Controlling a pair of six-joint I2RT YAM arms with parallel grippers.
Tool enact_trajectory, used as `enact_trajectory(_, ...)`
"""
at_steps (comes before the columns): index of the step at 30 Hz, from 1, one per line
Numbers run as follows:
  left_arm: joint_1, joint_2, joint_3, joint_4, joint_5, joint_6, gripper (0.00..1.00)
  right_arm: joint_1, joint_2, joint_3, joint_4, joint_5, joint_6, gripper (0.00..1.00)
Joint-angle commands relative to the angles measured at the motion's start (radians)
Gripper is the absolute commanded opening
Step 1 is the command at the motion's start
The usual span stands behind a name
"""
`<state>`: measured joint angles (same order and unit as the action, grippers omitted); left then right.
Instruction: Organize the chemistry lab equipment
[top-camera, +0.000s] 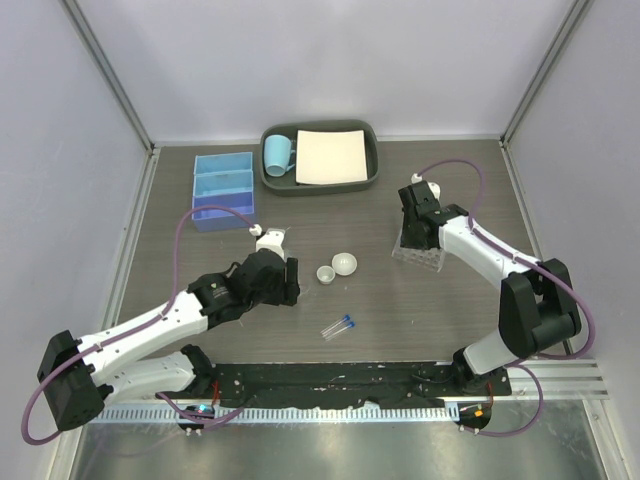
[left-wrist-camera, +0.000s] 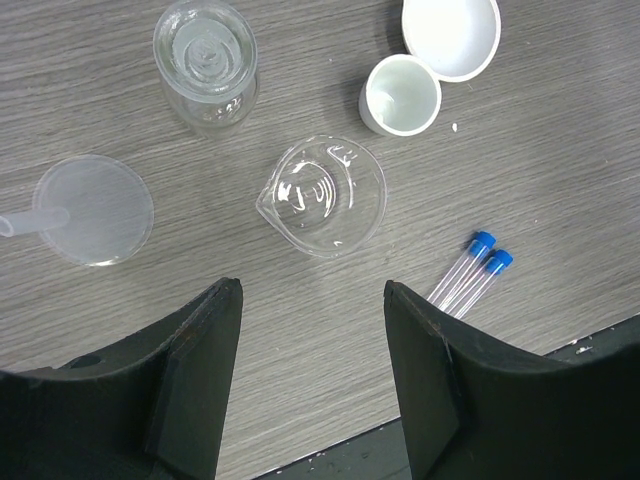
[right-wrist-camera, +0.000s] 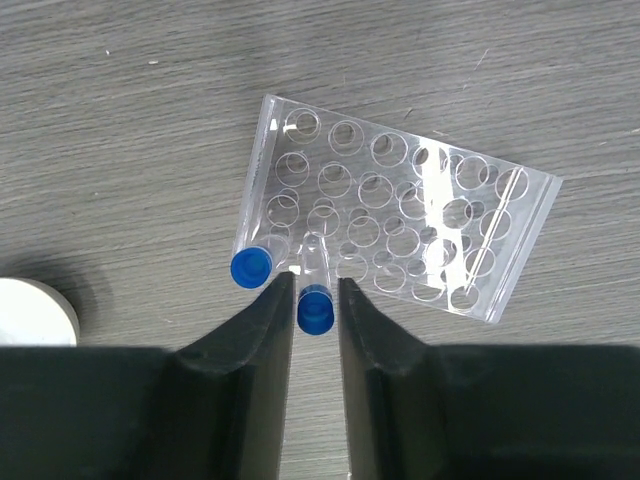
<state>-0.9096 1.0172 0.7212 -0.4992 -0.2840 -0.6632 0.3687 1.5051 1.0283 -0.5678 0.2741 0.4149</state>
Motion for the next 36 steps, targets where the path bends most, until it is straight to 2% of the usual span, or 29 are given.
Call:
enact_trajectory(1, -0.005, -0.003, 0.021, 0.014, -0.026, 0.013, 0.63, -0.002, 0.001, -0.008, 0.028, -0.003, 0.009, 0.37)
enact_trajectory(4, -0.006, 0.000, 0.027, 0.011, -0.021, 0.016, 0.63, 0.001, -0.014, -0.002, 0.017, 0.005, 0.013, 0.47)
enact_trajectory(7, -0.023, 0.004, 0.040, 0.010, -0.018, 0.025, 0.63, 0.012, -0.040, 0.021, -0.015, 0.019, 0.015, 0.52)
enact_trajectory(11, -0.061, 0.018, 0.058, 0.007, -0.033, 0.034, 0.61, 0.035, -0.120, 0.049, -0.063, 0.036, 0.019, 0.54)
enact_trajectory(15, -0.165, 0.052, 0.093, 0.007, -0.101, 0.036, 0.61, 0.082, -0.236, 0.055, -0.131, 0.059, 0.025, 0.54)
enact_trajectory(23, -0.308, 0.265, 0.172, 0.014, -0.179, 0.007, 0.60, 0.263, -0.419, 0.023, -0.247, 0.129, 0.076, 0.56)
enact_trajectory(29, -0.330, 0.377, 0.162, 0.073, -0.188, -0.026, 0.49, 0.335, -0.483, -0.042, -0.259, 0.114, 0.105, 0.56)
enact_trajectory(36, -0.330, 0.463, 0.141, 0.151, -0.184, -0.009, 0.49, 0.357, -0.507, -0.085, -0.234, 0.074, 0.110, 0.56)
